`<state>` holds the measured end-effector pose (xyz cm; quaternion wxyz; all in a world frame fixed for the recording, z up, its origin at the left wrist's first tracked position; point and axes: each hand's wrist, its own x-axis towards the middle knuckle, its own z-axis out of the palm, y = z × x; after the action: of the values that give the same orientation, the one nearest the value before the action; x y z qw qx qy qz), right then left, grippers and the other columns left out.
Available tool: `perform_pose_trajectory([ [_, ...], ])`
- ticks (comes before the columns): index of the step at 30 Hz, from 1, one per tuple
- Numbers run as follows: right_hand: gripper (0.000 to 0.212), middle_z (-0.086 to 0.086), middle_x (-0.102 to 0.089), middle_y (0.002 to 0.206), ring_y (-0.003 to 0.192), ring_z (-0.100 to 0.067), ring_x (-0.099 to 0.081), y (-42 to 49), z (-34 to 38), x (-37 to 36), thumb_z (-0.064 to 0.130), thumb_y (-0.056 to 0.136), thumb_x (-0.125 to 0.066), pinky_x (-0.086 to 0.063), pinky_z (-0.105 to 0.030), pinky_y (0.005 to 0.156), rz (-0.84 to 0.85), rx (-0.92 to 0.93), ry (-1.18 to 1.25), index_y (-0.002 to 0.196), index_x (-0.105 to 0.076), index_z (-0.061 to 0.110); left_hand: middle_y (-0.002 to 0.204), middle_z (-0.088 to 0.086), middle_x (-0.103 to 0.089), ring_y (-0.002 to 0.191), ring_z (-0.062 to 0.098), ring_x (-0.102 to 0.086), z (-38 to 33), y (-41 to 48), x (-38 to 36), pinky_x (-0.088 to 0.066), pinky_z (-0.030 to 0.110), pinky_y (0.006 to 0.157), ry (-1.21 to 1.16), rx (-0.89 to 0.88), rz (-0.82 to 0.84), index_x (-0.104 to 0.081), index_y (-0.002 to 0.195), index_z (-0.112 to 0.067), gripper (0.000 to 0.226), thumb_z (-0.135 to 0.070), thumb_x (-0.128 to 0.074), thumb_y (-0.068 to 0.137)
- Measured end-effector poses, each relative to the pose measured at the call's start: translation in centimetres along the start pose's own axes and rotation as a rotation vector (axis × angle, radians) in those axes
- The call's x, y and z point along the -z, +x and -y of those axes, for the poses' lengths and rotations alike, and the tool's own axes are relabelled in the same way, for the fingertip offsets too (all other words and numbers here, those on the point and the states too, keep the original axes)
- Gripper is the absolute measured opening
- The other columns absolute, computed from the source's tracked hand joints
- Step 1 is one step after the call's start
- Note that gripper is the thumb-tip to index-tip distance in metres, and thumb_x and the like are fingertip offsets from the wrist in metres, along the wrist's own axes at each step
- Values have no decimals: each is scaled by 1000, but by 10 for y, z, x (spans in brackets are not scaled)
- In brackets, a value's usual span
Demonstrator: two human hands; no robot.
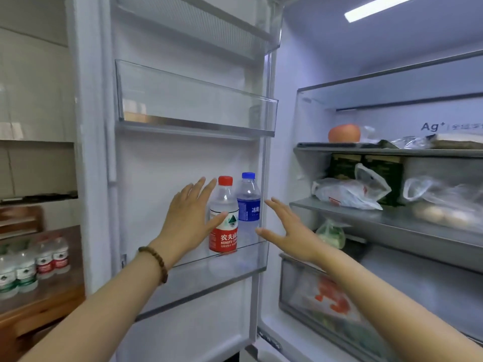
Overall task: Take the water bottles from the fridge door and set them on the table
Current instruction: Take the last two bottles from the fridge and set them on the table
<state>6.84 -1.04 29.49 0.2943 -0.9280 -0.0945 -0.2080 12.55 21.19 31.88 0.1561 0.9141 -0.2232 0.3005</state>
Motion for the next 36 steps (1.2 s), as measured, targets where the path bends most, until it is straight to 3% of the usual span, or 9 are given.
perform_pose_trajectory([
  [3,78,12,-11,158,144,-10,-16,32,0,6,54,84,-56,-20,-32,114,-41,33,68,147,-13,36,158,0,-11,144,22,-14,-1,18,-7,-19,38,115,-80,-3,-23,-6,148,-30,79,-59,-46,85],
  [9,77,6,-26,154,137,-15,-32,87,-3,9,57,80,-52,-38,-27,97,-80,56,306,145,-19,36,153,-3,-28,139,18,-27,-1,40,-18,-31,37,108,-254,38,-69,-19,146,-33,70,-53,-49,86],
  [12,63,7,-41,141,119,-8,-44,109,-7,7,47,89,-50,-40,-17,85,-63,108,380,144,-24,33,145,-3,-41,130,18,-39,-4,47,-22,-39,33,100,-325,54,-101,-31,141,-32,58,-48,-49,88],
  [16,38,7,-56,119,113,-11,-54,123,-13,2,36,93,-50,-43,-9,74,-52,172,500,130,-46,27,124,-5,-55,108,12,-53,-12,54,-25,-42,12,77,-632,144,-122,-46,119,-33,33,-37,-55,88],
  [20,25,3,-66,114,101,-5,-62,128,-17,0,29,92,-54,-51,-9,65,-4,196,713,116,-52,21,114,-5,-66,103,10,-62,-23,54,-26,-47,15,77,-819,239,-138,-48,113,-30,35,-39,-60,82],
  [22,27,4,-67,115,102,-5,-63,128,-20,-1,28,90,-57,-51,-9,66,10,207,782,116,-52,21,111,-6,-67,101,7,-62,-26,51,-27,-48,17,80,-807,261,-153,-48,116,-32,40,-42,-60,79],
  [27,36,5,-65,119,106,-6,-61,129,-25,-6,36,87,-58,-52,-14,76,44,199,855,121,-55,25,115,-6,-66,107,8,-60,-34,45,-25,-47,16,82,-735,299,-169,-58,113,-30,29,-37,-58,85],
  [30,28,6,-68,112,93,0,-64,128,-22,-6,36,86,-59,-52,-12,70,74,202,908,113,-59,26,113,-7,-67,104,7,-60,-38,42,-24,-47,18,82,-717,328,-209,-60,110,-31,26,-38,-58,85],
  [36,24,11,-68,108,93,2,-65,120,-16,-10,36,84,-61,-53,-12,69,53,237,953,107,-60,30,112,-8,-66,104,3,-58,-51,35,-23,-44,13,80,-692,313,-271,-62,113,-24,31,-39,-55,86],
])
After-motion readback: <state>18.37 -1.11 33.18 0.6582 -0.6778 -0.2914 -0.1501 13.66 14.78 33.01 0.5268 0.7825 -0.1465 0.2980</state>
